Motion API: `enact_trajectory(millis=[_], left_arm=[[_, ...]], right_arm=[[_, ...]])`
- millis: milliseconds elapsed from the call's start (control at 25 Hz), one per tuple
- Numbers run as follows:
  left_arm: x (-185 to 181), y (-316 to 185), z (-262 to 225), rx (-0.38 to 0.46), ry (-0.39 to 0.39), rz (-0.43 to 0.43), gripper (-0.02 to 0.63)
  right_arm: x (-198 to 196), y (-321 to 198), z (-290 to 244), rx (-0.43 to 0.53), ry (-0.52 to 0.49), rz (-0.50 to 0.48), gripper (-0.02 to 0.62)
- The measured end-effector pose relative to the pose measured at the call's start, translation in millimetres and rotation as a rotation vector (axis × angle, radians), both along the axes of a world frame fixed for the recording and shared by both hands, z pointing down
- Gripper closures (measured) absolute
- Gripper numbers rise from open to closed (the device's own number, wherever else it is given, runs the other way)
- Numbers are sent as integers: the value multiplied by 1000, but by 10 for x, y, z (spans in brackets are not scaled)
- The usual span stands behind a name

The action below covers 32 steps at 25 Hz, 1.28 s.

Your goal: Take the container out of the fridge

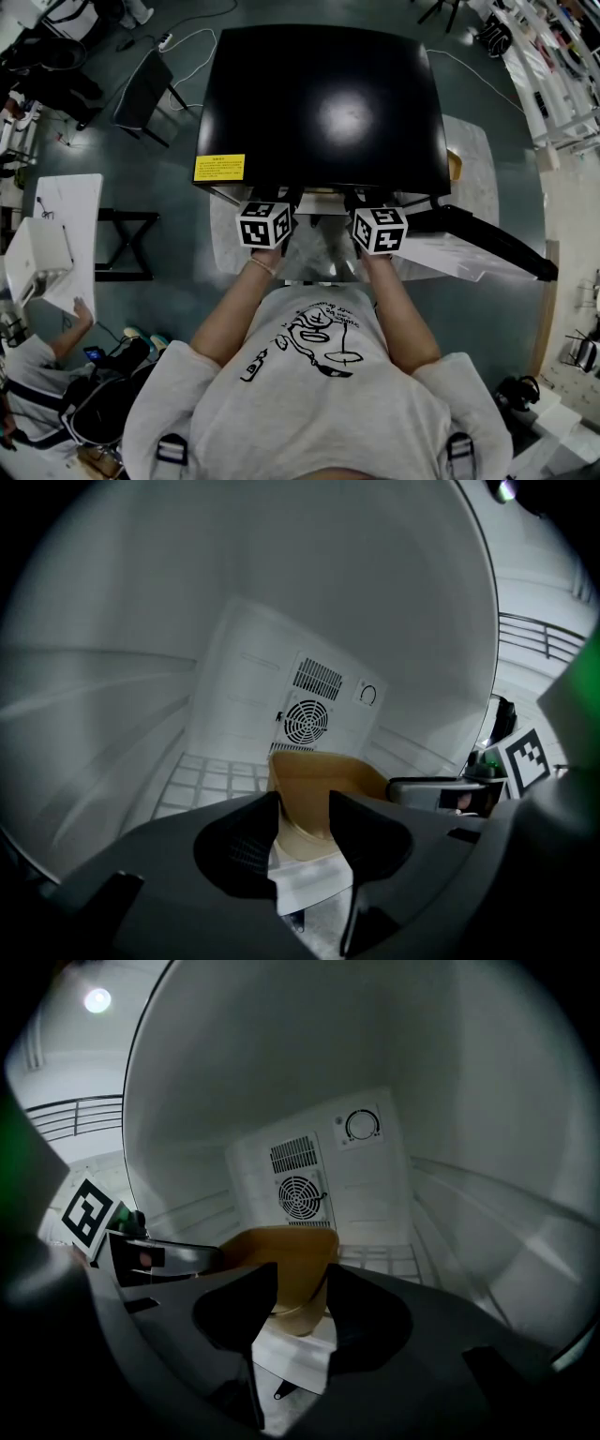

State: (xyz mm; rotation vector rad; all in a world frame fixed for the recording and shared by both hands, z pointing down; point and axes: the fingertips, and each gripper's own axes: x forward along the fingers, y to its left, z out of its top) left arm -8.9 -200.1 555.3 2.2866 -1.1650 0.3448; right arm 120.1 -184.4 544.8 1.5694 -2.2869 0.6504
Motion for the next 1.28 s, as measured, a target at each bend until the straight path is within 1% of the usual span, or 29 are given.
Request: enact_trajectory(millis=[600, 880, 1280], left_arm=[[-40, 171, -239, 35, 27, -12, 431], [-59, 262, -325, 48, 28, -12, 437], [-79, 409, -481, 69, 44, -18, 453]], right_arm=[[-32, 169, -225, 36, -1, -5, 420], [-34, 245, -313, 48, -9, -5, 423], [-15, 386, -447, 62, -11, -9, 444]])
